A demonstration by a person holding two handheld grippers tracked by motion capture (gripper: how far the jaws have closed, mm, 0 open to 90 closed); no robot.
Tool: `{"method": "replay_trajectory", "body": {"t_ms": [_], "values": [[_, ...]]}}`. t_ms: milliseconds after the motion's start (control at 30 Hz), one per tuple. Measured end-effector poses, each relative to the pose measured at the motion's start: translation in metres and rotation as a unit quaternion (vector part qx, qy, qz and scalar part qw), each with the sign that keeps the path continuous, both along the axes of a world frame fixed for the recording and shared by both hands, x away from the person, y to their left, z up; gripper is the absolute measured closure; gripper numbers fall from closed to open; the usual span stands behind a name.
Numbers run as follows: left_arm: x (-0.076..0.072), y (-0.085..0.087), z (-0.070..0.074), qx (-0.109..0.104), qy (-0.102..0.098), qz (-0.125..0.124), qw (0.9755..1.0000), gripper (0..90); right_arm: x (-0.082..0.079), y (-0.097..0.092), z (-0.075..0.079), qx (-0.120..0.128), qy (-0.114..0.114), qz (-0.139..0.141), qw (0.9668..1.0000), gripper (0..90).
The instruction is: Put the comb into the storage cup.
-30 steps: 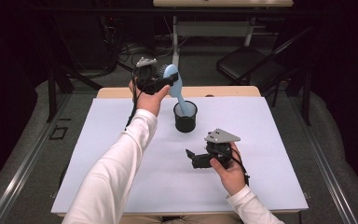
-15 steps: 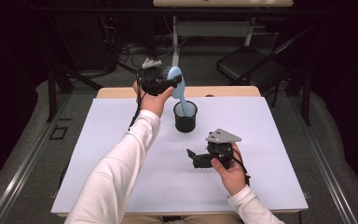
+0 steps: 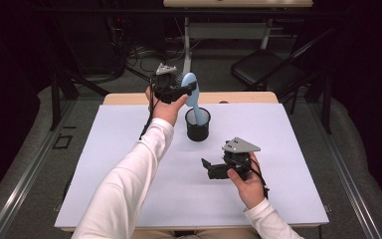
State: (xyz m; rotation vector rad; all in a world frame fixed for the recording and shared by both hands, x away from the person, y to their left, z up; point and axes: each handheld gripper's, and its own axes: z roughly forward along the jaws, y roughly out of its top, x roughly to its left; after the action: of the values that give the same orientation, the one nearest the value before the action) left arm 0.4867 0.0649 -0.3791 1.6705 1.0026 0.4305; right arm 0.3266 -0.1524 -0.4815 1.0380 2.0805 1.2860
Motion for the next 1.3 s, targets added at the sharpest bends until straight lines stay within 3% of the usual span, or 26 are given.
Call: {"method": "replay_trajectory", "body": {"t_ms": [900,1300], "values": [[-0.001,-0.011,-0.006,0.038,-0.011,-0.003,0.9992,50.4,0.0,0.001,0.002,0.002,-0.005,0.001,1.0,0.0],[0.002,-0.014,-0.011,0.051,-0.004,-0.005,0.9987,50.4,0.0,0.0,0.003,0.002,-0.004,0.002,1.0,0.3]]}}
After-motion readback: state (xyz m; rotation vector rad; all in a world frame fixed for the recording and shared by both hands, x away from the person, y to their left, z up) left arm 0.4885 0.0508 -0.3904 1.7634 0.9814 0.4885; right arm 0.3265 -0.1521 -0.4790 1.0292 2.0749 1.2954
